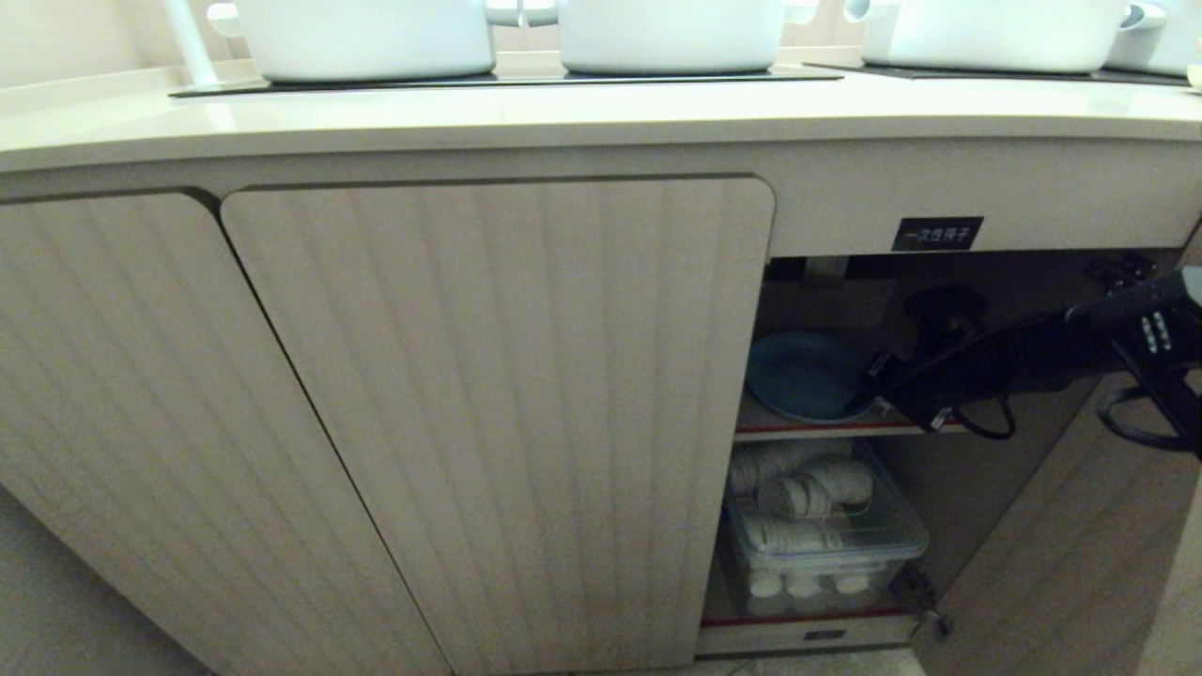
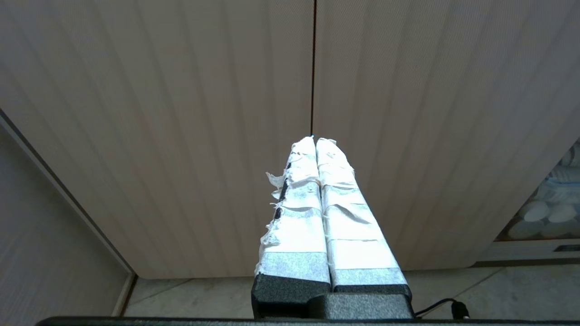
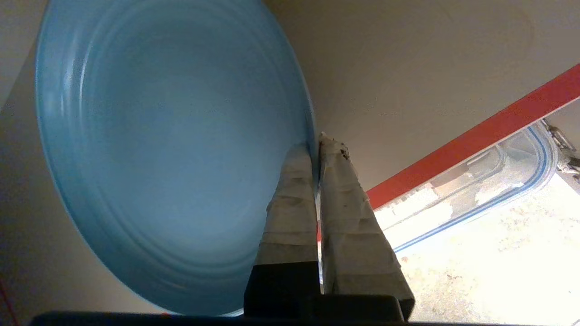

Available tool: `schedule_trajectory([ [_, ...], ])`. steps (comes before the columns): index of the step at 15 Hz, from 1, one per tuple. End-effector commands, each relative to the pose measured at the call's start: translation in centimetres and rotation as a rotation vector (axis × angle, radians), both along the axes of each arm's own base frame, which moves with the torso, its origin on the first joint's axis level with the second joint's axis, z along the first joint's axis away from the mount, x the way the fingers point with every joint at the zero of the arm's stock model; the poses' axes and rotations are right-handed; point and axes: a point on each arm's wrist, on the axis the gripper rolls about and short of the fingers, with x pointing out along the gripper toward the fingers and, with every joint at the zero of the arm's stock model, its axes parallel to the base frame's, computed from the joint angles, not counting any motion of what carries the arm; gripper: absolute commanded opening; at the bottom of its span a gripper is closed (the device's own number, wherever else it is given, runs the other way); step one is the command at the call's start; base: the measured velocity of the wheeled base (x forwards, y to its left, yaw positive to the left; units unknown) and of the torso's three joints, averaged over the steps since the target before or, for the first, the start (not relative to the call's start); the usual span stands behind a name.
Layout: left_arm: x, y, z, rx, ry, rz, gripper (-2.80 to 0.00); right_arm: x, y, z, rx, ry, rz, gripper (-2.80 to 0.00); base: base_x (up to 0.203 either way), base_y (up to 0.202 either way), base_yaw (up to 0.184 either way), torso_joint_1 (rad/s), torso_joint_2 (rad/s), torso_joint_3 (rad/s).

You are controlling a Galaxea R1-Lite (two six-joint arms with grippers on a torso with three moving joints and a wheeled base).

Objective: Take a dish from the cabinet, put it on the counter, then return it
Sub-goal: Put it back into the cabinet

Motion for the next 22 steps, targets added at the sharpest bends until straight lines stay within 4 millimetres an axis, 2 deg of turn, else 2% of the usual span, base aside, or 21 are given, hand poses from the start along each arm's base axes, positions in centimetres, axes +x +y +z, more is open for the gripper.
schedule_trajectory([
  [1, 0.0, 0.0, 0.0, 0.0, 0.0, 0.0, -2.8, 0.1, -0.2, -0.2, 0.003, 0.003, -0.006, -2.8, 0.0, 0.0, 0.0, 0.0, 0.0, 0.0],
  [22, 0.0, 0.0, 0.0, 0.0, 0.0, 0.0, -2.8, 1.4, -0.6, -0.7, -0.029, -0.021, -0.046, -2.8, 0.0, 0.0, 0.0, 0.0, 0.0, 0.0],
])
